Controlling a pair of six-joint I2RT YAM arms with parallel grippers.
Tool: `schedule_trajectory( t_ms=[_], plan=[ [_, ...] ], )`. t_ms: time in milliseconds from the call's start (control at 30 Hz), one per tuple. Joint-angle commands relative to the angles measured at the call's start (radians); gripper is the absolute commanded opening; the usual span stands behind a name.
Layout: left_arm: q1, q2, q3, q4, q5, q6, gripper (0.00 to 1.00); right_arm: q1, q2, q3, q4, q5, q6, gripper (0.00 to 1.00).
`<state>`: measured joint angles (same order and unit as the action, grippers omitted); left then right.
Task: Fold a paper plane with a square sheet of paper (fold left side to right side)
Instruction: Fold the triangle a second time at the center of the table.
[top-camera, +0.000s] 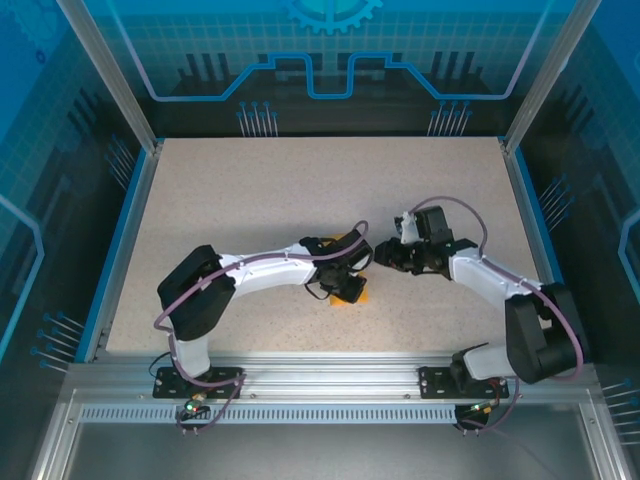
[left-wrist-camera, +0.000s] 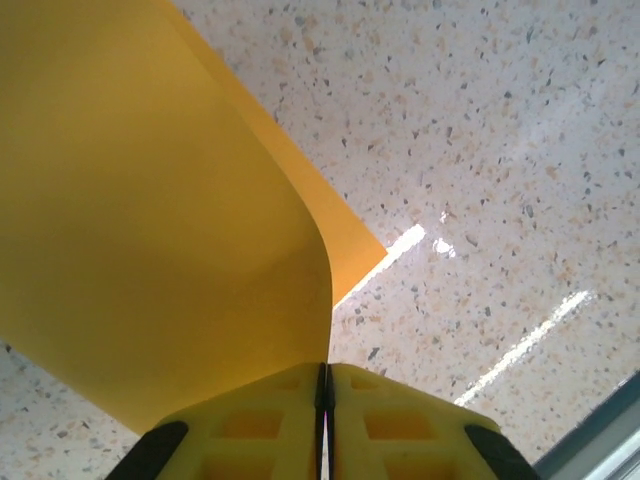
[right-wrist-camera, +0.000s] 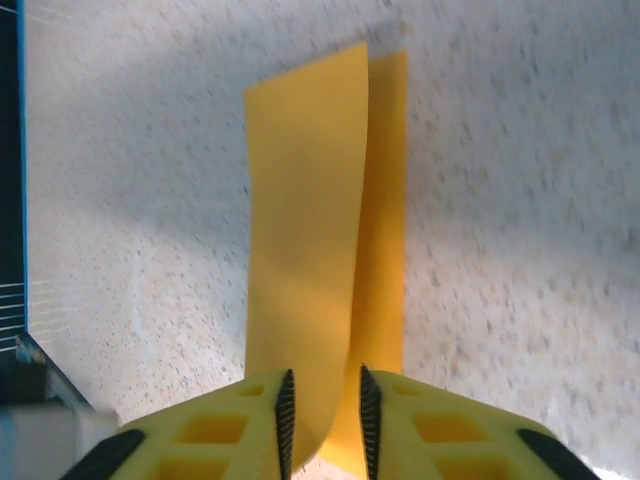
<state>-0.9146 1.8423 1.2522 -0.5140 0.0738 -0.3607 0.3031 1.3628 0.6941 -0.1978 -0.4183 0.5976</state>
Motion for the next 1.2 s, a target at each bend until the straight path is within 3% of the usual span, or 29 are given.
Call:
schedule_trajectory(
  t_ms=[0, 267, 567, 1167],
  plan=[
    [0.034, -0.044, -0.03, 0.045, 0.085, -0.031, 0.13, 0.065, -0.054, -0.074, -0.013, 0.039, 0.019, 0.18],
    [0.072, -0.072, -0.066, 0.109, 0.155, -0.063, 0.13, 0.189, -0.042, -0.154, 0.073, 0.102, 0.106, 0.05],
    [0.094, -0.078, -0.08, 0.069, 0.106, -0.061, 0.12, 0.27, 0.085, -0.093, 0.091, 0.138, 0.117, 0.03],
    [0.139, -0.012, -0.059, 0.038, 0.057, -0.055, 0.11, 0.287, 0.169, -0.06, -0.028, 0.2, 0.097, 0.03]
  ],
)
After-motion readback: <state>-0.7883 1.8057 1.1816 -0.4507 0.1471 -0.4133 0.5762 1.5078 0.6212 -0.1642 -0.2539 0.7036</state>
